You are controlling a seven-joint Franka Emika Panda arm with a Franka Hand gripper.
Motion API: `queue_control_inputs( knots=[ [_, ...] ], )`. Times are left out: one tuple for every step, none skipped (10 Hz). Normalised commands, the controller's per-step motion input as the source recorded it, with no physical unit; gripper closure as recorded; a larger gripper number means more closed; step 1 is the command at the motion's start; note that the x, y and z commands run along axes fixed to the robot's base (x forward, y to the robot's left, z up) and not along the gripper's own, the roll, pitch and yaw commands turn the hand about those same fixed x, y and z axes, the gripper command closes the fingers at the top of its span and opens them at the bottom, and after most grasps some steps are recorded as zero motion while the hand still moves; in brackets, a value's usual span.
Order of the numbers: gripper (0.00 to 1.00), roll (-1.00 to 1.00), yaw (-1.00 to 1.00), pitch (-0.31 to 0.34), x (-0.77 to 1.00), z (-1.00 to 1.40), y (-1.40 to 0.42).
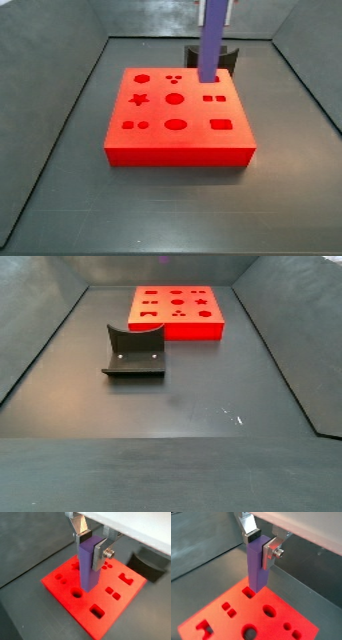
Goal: Insert the rectangle object.
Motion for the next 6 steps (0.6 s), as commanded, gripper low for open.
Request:
queue_control_inputs(
  knots=[
    [1.0, -0.09, -1.0, -0.099, 0.0, 0.0, -0.01],
    [1.0, -0.1, -1.0, -0.103, 0.0, 0.0, 0.0],
    [1.0, -0.09, -1.0, -0.114, 0.0, 0.0, 0.0],
    [1.0, -0.07, -1.0, -0.12, 0.0, -0.02, -0.02],
    [1.0, 0.0, -0.74, -0.004, 0.33, -0.11, -0.13],
    [1.0, 0.03, -0.55, 0.0, 0.47, -0.09, -0.29]
  ],
)
